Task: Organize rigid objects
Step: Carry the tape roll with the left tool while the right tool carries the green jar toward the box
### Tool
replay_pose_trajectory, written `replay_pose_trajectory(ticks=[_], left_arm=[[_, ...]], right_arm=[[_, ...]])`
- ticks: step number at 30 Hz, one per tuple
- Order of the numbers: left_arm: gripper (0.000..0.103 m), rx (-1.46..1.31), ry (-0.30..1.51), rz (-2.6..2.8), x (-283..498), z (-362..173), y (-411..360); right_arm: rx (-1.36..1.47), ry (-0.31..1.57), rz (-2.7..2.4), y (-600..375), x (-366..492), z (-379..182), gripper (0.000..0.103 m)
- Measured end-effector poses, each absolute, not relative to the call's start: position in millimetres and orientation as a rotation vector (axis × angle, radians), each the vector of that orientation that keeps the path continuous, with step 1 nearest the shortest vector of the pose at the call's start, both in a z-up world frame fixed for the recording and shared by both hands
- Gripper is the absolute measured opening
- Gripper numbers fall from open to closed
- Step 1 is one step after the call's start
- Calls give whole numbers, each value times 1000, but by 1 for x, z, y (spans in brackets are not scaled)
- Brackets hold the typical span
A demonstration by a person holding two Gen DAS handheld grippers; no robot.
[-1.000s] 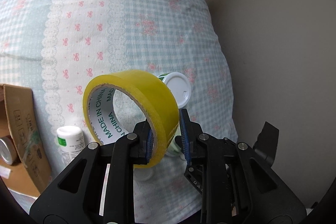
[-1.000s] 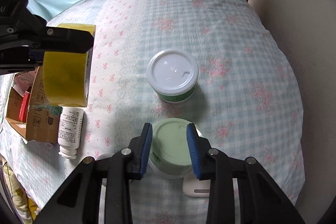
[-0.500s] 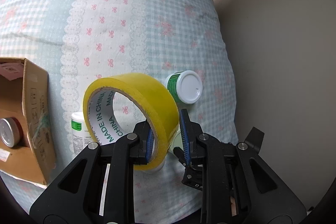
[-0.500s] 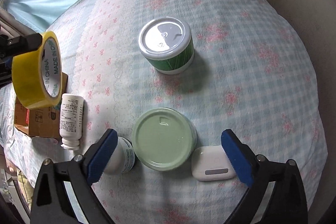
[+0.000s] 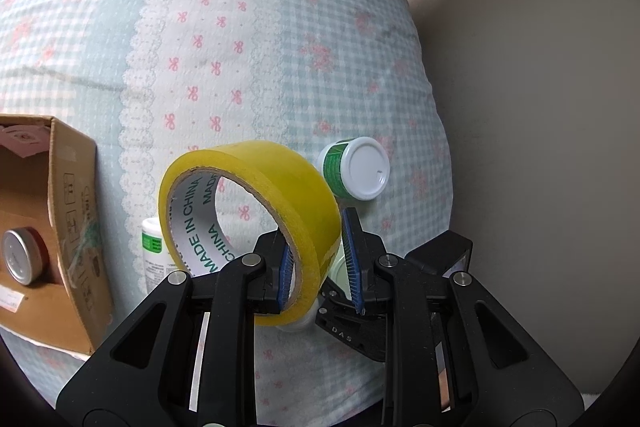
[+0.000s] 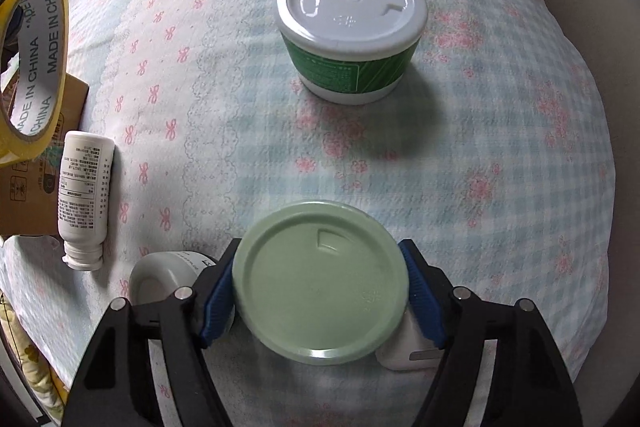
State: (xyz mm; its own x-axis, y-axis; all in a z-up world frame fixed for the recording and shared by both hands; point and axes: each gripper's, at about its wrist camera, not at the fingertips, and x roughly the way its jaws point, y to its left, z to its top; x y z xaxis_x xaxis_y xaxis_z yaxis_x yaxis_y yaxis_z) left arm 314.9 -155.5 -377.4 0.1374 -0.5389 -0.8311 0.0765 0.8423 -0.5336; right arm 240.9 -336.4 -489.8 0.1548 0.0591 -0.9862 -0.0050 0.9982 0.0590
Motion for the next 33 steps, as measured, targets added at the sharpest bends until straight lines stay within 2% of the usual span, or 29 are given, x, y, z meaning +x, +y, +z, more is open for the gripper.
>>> replay_pose_trajectory(ticks=[10, 19, 26, 33], left_arm=[[20, -426, 1298, -468, 287, -338, -141], [20, -470, 1199, -459, 250, -253, -99], [20, -475, 1122, -440, 227, -193, -35], [20, -469, 1102, -428, 215, -171, 59]], right_arm=[[75, 1342, 36, -336, 229, -431, 70], [83, 1239, 54, -324, 206, -319, 70], [30, 1154, 109, -274, 200, -237, 70], [51, 1109, 156, -192, 193, -202, 70]])
